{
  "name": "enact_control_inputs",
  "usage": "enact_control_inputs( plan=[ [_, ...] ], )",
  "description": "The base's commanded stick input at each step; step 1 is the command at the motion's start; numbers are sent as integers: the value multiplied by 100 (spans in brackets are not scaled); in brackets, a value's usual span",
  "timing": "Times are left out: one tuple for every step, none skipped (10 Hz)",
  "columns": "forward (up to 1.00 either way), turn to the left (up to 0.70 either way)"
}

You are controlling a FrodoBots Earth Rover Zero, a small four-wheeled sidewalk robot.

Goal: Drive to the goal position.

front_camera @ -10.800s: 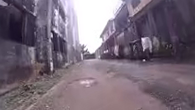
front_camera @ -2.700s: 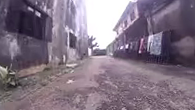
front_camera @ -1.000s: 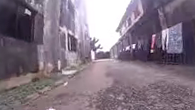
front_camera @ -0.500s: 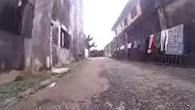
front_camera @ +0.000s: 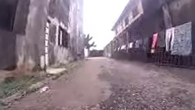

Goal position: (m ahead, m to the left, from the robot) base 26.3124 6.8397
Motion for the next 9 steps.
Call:
enact_control_inputs(
  plan=[
    [70,0],
    [70,0],
    [70,0],
    [70,0],
    [70,0],
    [70,0],
    [70,0],
    [70,0],
    [70,0]
  ],
)
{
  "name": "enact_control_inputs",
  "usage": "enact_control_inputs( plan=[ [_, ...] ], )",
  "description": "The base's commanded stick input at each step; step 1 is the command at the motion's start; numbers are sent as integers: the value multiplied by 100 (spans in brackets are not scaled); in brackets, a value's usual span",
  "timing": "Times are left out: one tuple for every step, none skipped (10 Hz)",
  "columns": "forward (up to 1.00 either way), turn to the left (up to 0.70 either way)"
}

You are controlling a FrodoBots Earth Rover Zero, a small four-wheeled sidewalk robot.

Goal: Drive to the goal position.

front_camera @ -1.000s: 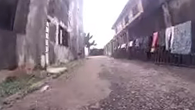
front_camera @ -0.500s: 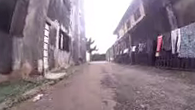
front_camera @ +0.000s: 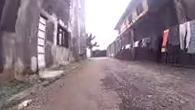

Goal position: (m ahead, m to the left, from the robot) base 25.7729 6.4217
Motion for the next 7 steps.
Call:
enact_control_inputs(
  plan=[
    [70,0],
    [70,0],
    [70,0],
    [70,0],
    [70,0],
    [70,-8],
    [70,-29]
  ],
)
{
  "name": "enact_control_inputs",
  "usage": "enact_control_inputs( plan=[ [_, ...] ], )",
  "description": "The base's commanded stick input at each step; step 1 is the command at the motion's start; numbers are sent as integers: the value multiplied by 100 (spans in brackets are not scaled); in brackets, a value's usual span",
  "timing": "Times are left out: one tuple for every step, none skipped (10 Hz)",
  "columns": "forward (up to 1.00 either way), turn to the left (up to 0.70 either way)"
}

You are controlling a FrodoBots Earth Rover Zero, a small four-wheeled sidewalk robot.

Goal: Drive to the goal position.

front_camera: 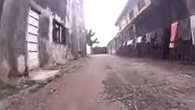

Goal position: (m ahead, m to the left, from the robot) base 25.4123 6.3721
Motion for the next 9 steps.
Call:
enact_control_inputs(
  plan=[
    [70,-35],
    [70,0],
    [70,0],
    [70,0],
    [70,0],
    [70,0],
    [70,0],
    [70,0],
    [70,0]
  ],
)
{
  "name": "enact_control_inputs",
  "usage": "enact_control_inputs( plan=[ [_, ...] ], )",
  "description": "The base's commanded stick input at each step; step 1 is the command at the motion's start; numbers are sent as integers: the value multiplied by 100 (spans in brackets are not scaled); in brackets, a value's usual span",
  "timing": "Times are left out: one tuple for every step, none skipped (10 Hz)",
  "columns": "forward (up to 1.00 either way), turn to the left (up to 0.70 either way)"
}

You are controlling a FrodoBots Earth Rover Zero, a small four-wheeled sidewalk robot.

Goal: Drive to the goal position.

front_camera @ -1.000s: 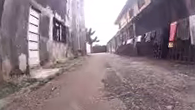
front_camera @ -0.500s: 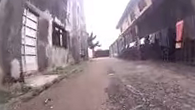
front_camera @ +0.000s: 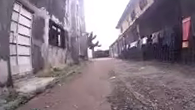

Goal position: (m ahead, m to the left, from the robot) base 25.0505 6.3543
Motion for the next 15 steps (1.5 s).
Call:
enact_control_inputs(
  plan=[
    [70,0],
    [70,0],
    [70,0],
    [70,0],
    [70,0],
    [70,0],
    [70,0],
    [70,0],
    [70,0],
    [70,0],
    [70,0],
    [70,0],
    [70,0],
    [70,0],
    [70,0]
  ],
)
